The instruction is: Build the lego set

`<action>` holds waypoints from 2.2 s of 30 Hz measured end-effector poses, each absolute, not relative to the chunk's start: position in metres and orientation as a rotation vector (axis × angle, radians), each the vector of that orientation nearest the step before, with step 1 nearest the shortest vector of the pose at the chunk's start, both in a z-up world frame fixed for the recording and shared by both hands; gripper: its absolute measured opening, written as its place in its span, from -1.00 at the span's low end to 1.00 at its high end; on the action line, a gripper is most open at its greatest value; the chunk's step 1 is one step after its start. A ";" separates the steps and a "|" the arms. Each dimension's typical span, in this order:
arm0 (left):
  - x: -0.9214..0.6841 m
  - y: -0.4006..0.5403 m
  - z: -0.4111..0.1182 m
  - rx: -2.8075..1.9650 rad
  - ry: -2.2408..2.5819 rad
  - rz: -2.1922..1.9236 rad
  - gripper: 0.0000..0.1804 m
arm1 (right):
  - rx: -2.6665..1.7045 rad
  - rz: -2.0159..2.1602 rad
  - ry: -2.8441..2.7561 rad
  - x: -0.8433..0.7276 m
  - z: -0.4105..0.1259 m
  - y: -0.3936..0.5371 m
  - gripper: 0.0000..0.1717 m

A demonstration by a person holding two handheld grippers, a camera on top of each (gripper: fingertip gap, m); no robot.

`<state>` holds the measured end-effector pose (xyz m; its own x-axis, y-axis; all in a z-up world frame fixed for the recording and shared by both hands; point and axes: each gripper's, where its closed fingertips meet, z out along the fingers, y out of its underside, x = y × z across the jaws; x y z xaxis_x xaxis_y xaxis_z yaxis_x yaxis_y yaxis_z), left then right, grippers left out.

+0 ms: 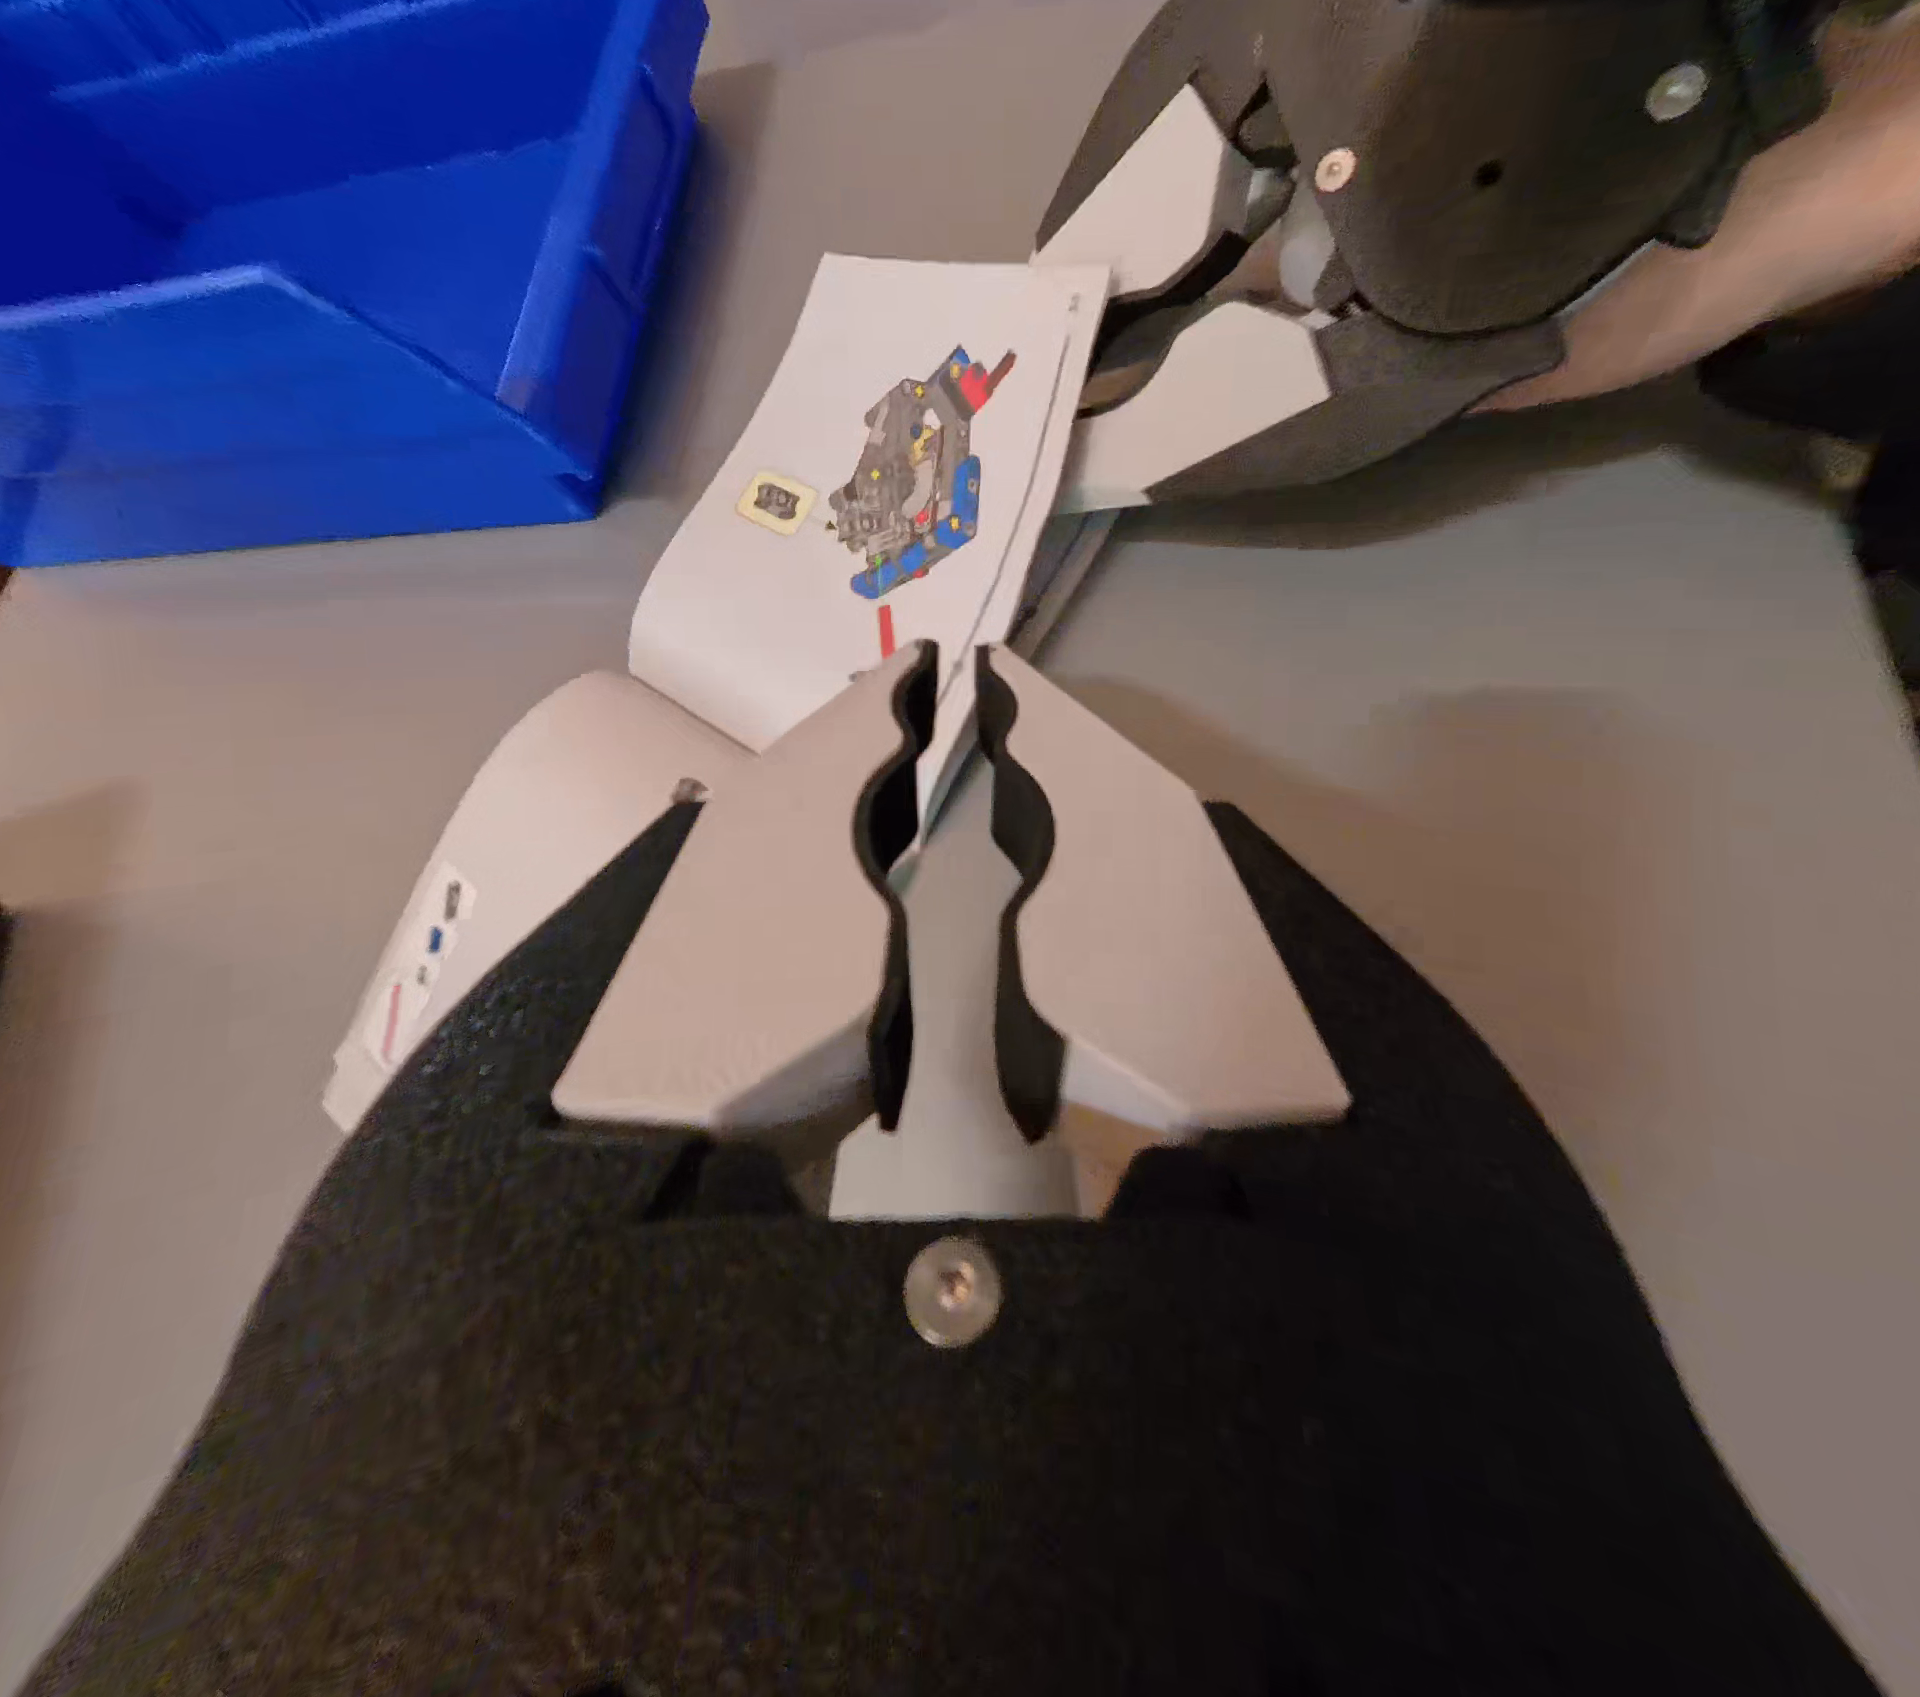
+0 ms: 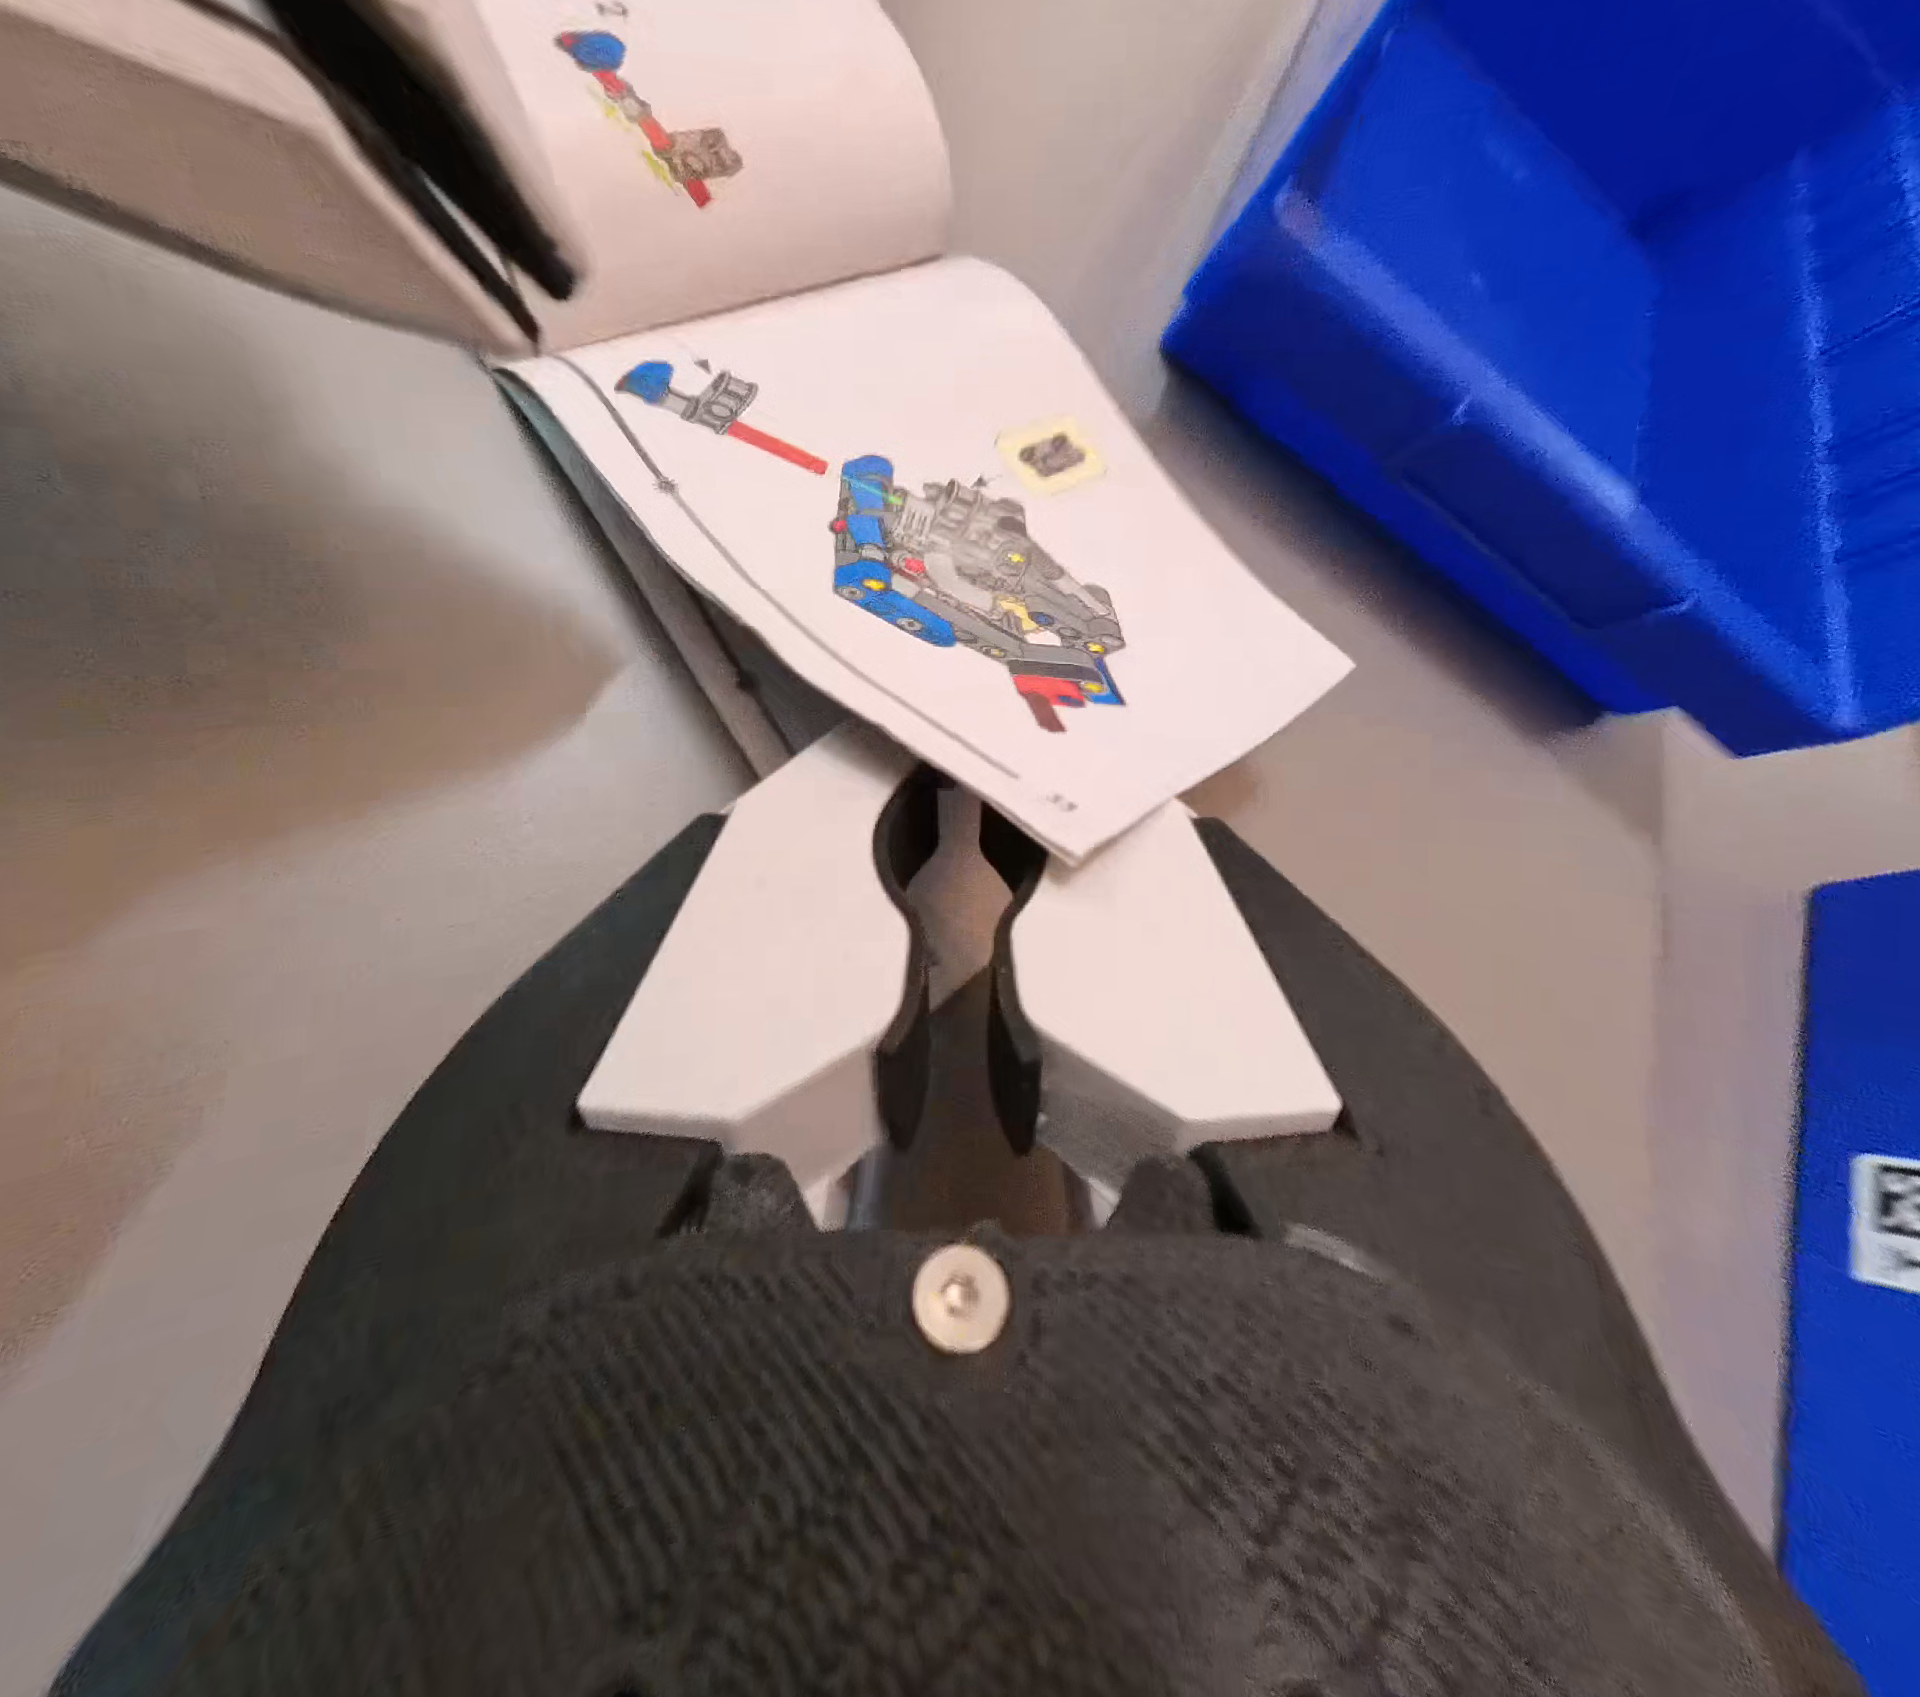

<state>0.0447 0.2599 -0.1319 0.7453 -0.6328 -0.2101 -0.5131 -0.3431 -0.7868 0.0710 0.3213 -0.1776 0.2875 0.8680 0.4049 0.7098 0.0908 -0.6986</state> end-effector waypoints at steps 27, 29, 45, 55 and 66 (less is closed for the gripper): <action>-0.004 0.268 -0.090 -1.997 0.480 -0.185 -1.00 | -1.861 0.988 -0.749 0.096 -0.109 0.331 -0.71; -0.010 0.267 -0.096 -2.025 0.455 -0.164 -1.00 | -1.873 0.918 -0.901 0.088 -0.118 0.320 -0.70; -0.056 0.277 -0.128 -2.204 0.293 -0.190 -0.73 | -1.779 0.586 -1.553 0.049 -0.183 0.275 -1.00; -0.052 0.267 -0.126 -2.219 0.376 -0.303 -1.00 | -1.903 0.618 -1.594 0.107 -0.182 0.271 -1.00; -0.045 0.257 -0.137 -2.256 0.373 -0.311 -1.00 | -1.444 0.558 -1.693 0.048 -0.149 0.254 -0.52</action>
<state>-0.0452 0.2569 -0.1367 0.9260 -0.3640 0.1005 -0.1644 -0.6283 -0.7604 0.0477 0.2539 -0.1490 -0.0031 0.9542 0.2992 0.5894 0.2435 -0.7703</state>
